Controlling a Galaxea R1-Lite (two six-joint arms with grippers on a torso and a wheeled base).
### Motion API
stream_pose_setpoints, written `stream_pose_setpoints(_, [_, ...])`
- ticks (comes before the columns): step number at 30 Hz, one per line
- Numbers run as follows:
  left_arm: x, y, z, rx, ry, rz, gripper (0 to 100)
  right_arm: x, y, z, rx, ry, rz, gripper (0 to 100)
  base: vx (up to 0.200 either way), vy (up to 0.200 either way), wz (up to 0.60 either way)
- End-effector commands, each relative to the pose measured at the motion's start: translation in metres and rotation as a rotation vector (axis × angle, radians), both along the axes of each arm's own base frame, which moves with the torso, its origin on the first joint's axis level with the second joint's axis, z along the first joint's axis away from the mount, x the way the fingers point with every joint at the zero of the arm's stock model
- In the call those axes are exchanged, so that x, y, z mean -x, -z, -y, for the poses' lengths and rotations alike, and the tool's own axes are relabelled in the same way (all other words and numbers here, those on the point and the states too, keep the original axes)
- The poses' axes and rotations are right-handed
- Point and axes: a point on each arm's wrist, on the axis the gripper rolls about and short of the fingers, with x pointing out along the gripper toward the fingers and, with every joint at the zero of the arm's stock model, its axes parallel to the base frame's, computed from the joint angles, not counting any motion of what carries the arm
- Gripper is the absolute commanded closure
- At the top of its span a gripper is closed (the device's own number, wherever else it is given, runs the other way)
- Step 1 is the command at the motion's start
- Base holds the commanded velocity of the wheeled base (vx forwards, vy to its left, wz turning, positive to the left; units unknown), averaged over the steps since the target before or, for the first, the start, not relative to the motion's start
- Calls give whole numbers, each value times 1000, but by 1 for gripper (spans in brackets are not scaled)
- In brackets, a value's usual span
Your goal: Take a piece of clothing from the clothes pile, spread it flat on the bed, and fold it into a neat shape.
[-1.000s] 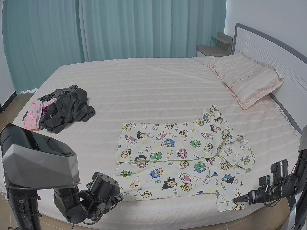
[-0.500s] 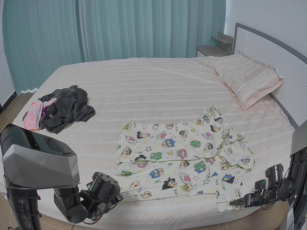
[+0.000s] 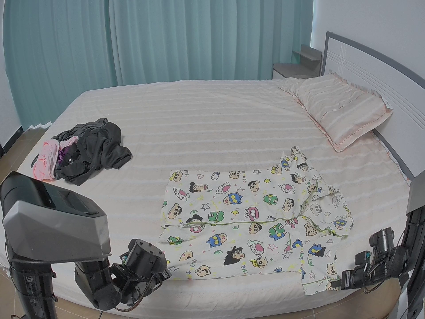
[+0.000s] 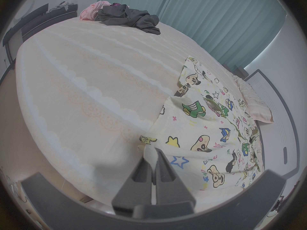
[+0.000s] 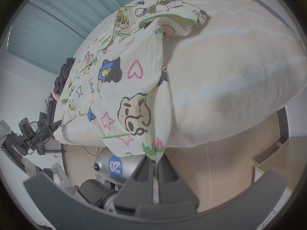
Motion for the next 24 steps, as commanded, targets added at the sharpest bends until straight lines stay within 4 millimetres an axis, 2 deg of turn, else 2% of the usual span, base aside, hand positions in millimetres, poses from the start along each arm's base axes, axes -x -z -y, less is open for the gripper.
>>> stream_pose_setpoints(1, [1,-2,2,1,8,8,100,6,-14,0,1,-1,29,100,0,0,0])
stream_pose_setpoints(5, [5,-4,3,-24,41,12,100,14,-28,-1,7,-3,44,100,0,0,0])
stream_pose_setpoints(13, [15,-4,5,-101,74,28,100,44,-56,-4,21,-37,30,100,0,0,0])
stream_pose_setpoints(19, [30,-5,11,-133,141,19,100,58,-63,-5,34,-57,13,100,0,0,0])
stream_pose_setpoints(24, [39,-16,7,-151,180,37,100,68,-71,-5,42,-72,11,100,0,0,0])
